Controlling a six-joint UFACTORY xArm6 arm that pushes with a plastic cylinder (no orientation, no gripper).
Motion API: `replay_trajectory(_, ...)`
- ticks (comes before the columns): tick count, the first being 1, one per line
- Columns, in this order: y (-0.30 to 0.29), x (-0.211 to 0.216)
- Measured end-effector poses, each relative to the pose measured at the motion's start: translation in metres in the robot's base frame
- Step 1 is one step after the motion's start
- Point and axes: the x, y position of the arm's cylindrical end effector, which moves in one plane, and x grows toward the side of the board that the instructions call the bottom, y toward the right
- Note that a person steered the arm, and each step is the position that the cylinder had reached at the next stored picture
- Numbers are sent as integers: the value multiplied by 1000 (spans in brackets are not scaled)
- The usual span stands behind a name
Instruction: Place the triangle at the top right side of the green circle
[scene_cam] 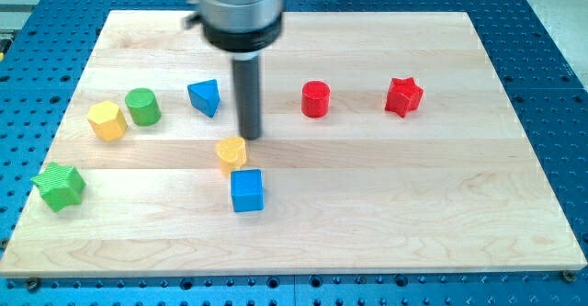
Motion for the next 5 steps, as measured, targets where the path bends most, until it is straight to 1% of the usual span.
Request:
replay_trajectory(1,-31,-1)
replay_trajectory(2,-16,-51)
replay_trajectory(3,-12,-81)
replay_trajectory(4,-27,-86)
replay_trajectory(5,-72,-96)
